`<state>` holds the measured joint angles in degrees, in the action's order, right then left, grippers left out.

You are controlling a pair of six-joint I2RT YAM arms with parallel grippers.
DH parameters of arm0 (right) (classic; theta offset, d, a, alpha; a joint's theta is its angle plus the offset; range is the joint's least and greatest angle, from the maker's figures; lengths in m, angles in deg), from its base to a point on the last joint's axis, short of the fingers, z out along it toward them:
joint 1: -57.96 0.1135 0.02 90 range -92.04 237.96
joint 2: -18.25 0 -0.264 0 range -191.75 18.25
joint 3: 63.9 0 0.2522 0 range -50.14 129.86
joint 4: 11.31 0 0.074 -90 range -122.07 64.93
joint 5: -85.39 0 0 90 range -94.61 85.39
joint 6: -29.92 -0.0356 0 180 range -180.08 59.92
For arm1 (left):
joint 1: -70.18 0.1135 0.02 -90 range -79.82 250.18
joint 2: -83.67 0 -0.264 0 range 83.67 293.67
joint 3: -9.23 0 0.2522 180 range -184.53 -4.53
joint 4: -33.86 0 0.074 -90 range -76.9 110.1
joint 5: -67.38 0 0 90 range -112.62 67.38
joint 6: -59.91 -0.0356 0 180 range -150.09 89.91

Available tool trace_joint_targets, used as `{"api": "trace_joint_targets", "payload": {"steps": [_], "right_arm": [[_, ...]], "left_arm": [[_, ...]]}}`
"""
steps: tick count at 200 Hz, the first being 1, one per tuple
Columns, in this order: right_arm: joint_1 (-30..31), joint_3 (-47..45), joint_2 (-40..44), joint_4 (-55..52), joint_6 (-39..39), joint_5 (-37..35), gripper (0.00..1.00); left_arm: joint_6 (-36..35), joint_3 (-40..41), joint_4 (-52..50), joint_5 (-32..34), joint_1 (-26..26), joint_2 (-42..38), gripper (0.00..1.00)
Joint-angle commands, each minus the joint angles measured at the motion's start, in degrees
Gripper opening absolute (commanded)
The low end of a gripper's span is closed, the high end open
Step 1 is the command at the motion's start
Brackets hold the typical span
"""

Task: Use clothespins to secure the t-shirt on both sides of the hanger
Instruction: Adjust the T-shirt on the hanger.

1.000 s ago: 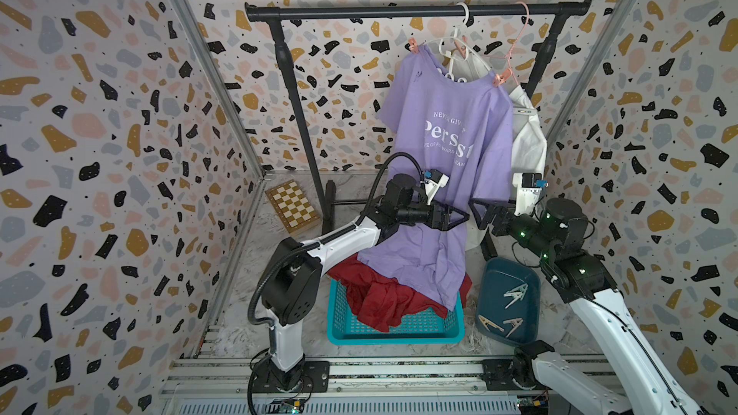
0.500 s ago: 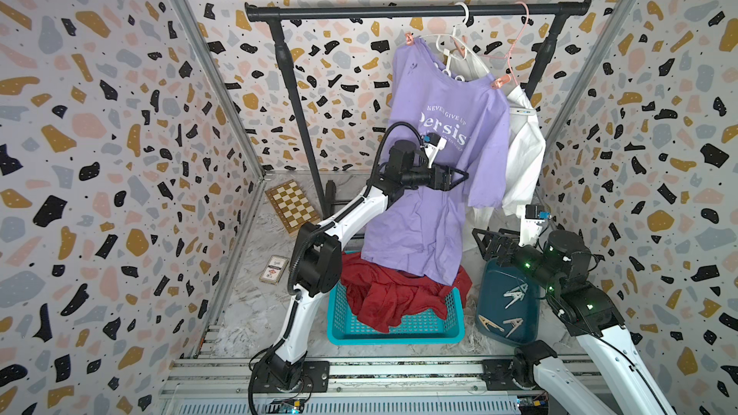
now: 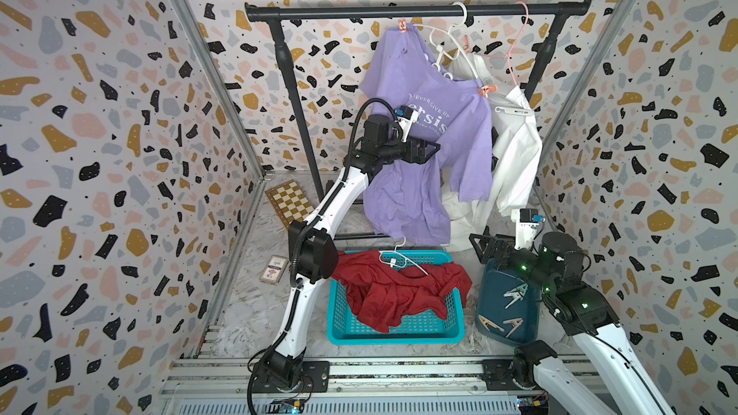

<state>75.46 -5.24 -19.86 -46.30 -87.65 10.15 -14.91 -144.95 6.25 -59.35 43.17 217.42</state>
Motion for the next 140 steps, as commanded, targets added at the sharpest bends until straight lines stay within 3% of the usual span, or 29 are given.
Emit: {"api": "trace_joint_targets", "payload": {"steps": [1,61,91,140], "right_arm": [[0.4,-0.4,-0.3,0.8,-0.2,1.2,1.0],[0.4,-2.1,-1.5,0.6,-2.2,0.9,1.0],[0.4,-3.0,-1.7,-0.8,-2.6,0.0,0.99],[0.2,-2.5,-2.3,-9.9,-7.8,-7.3,1.0]], "left_arm": [[-3.1,2.2,-0.8,1.2,0.0,-3.6,0.99],[-2.0,24.0,-0.2,3.0,0.0,-15.5,0.99],[-1.4,35.4,2.8,-1.0,0.1,-21.1,0.99],[-4.3,44.7,-4.2,-6.9,0.6,-26.1,0.95]]}}
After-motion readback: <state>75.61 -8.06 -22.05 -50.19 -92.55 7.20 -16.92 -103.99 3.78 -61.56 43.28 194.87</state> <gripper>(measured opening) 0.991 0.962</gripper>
